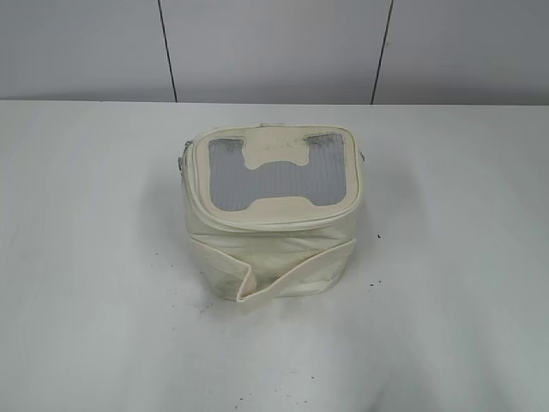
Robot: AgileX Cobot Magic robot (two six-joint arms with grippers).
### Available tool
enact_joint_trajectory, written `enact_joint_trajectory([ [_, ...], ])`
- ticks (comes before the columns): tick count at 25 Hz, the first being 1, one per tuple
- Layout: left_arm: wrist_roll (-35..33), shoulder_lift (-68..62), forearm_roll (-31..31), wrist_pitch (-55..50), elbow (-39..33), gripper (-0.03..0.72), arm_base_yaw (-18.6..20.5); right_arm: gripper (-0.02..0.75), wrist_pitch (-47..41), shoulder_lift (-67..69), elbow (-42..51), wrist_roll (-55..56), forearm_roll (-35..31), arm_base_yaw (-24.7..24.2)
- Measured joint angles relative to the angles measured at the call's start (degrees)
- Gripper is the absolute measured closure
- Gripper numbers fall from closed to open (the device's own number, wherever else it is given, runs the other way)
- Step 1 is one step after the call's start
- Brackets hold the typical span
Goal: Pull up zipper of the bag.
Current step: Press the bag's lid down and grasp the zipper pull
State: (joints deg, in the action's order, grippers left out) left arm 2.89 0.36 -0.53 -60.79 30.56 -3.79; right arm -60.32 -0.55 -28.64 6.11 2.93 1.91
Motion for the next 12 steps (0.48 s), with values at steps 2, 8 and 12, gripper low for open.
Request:
enact_joint_trajectory([
  [2,0.00,0.00,0.00,0.00,0.00,0.444,0.00,0.165,0.00,0.00,0.00,0.00,0.00,0.00],
  [8,0.00,0.00,0.00,0.00,0.00,0.444,0.00,0.165,0.00,0.00,0.00,0.00,0.00,0.00],
  [12,0.00,0.00,0.00,0.00,0.00,0.444,0.00,0.165,0.00,0.00,0.00,0.00,0.00,0.00],
])
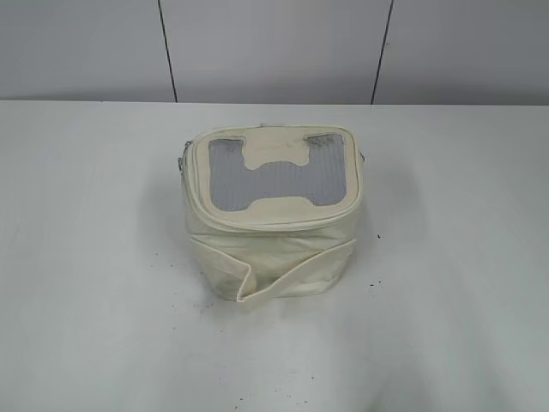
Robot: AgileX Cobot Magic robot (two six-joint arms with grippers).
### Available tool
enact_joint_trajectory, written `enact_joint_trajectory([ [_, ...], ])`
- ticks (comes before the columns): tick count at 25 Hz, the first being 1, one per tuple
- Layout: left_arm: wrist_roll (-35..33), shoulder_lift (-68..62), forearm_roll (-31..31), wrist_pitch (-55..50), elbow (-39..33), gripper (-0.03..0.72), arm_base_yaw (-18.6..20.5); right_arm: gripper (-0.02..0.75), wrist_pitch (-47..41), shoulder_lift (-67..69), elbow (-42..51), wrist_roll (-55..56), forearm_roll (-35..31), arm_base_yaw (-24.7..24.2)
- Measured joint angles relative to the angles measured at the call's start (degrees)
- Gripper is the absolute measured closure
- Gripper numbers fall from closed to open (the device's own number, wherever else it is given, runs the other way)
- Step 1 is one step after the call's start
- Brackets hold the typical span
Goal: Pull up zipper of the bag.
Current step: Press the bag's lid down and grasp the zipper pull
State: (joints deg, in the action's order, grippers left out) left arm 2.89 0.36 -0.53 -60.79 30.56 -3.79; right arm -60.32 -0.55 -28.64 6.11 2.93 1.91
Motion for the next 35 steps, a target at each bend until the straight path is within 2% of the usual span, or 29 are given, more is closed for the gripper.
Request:
enact_joint_trajectory([
  [21,0.00,-2.70,-1.15,1.10,0.46,0.444,0.00,0.165,0.15,0.00,0.00,0.00,-0.83,0.00],
  [24,0.00,-6.31,-3.77,7.09,1.03,0.444,0.00,0.165,2.69,2.76,-0.87,0.00,-3.43,0.00],
  [28,-0.21,-12.95,-8.24,18.37,1.21,0.444,0.00,0.165,12.37,10.57,-1.47,-1.43,-7.26,0.00],
  [32,-4.60,-23.30,-17.40,26.73,1.65,0.444,0.00,0.165,21.00,19.12,-1.47,-6.11,-14.40,3.06],
  [35,-11.57,-32.65,-26.32,29.87,3.08,0.444,0.00,0.165,23.93,26.84,-2.92,-9.22,-15.81,7.44],
])
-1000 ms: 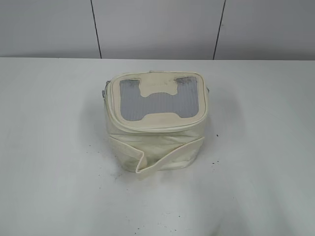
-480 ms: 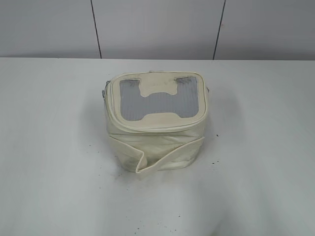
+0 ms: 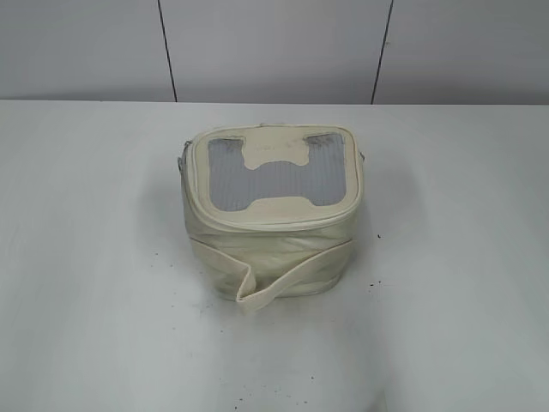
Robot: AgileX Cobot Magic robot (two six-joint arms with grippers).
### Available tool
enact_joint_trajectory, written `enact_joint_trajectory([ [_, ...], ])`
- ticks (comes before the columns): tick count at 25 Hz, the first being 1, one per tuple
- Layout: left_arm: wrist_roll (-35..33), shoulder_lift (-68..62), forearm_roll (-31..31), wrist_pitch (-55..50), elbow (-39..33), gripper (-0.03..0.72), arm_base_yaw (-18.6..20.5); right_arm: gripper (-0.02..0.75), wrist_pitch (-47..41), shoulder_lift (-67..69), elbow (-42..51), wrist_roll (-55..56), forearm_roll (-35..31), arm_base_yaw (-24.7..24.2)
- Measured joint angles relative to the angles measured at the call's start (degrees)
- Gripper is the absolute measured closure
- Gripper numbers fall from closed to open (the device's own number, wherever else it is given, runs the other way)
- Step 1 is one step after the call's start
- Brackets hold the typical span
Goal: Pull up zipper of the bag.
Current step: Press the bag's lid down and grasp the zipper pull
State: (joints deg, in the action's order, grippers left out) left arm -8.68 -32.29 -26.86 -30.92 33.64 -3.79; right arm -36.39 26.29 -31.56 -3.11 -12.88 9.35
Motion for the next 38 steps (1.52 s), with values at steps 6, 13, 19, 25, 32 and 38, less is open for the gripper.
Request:
enact_joint_trajectory([
  [6,-18.39,-20.30,-16.40,0.20,5.13,0.444,-0.89,0.165,0.96,22.01,-9.86,-8.06,-0.93,6.32],
  [13,-28.99,-40.12,-19.77,-7.03,14.94,0.408,-4.37,0.165,-0.40,47.36,-27.87,-23.92,-9.17,8.02],
  [19,-33.04,-55.81,-19.84,-16.49,24.23,0.388,-4.62,0.188,-12.06,67.24,-47.44,-39.38,-17.10,8.13],
  [25,-34.51,-64.79,-19.78,-20.13,32.38,0.349,-4.62,0.216,-22.99,83.90,-67.58,-44.63,-19.95,9.99],
  [32,-37.25,-69.32,-19.67,-23.49,37.51,0.339,-4.62,0.216,-29.14,97.66,-83.34,-45.66,-20.74,15.53],
  [38,-37.45,-70.45,-19.66,-25.20,38.61,0.339,-4.62,0.217,-30.24,105.44,-91.04,-46.05,-22.94,17.72],
])
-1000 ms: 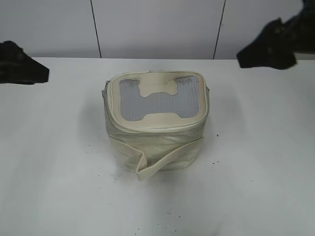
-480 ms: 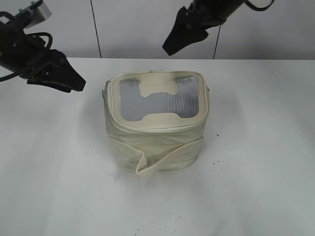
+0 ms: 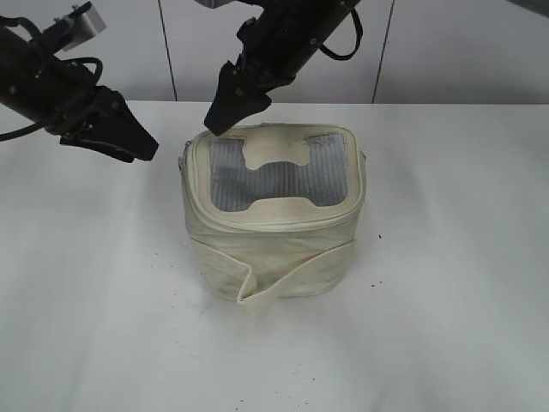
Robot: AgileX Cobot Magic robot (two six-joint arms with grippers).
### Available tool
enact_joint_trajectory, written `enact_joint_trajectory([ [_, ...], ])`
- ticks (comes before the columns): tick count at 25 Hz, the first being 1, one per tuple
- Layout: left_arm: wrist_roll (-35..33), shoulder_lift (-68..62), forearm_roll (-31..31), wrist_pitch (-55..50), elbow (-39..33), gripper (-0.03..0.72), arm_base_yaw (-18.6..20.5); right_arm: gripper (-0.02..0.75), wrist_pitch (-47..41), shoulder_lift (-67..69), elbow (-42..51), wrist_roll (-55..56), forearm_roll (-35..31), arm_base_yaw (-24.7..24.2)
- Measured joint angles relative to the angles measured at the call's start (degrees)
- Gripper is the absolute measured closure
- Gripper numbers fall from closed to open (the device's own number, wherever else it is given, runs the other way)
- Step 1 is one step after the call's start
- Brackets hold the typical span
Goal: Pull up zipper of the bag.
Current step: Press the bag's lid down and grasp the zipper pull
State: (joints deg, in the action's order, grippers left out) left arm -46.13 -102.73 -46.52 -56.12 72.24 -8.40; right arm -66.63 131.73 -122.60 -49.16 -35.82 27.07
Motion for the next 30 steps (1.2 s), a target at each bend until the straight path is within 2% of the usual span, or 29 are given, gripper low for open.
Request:
enact_joint_trajectory([
  [5,-1.72,0.00,0.05,-0.62,0.00,0.339,0.00,0.223,-0.33,3.09,-2.28,0.00,1.40,-0.06],
  [10,-7.38,0.00,-0.06,-0.69,0.00,0.305,-0.15,0.281,-1.14,4.01,-2.33,0.74,2.99,-0.12],
  [16,-13.35,0.00,-1.35,1.34,0.00,0.285,-0.21,0.482,-2.40,4.32,-2.56,0.85,2.86,-0.12],
  [22,-26.30,0.00,-1.22,4.40,0.00,0.281,-1.77,0.700,-2.87,4.61,-2.63,1.05,3.09,-0.12],
  [30,-28.44,0.59,6.46,7.02,0.00,0.216,-4.47,0.719,-2.98,4.69,-2.63,1.16,3.04,-0.12],
])
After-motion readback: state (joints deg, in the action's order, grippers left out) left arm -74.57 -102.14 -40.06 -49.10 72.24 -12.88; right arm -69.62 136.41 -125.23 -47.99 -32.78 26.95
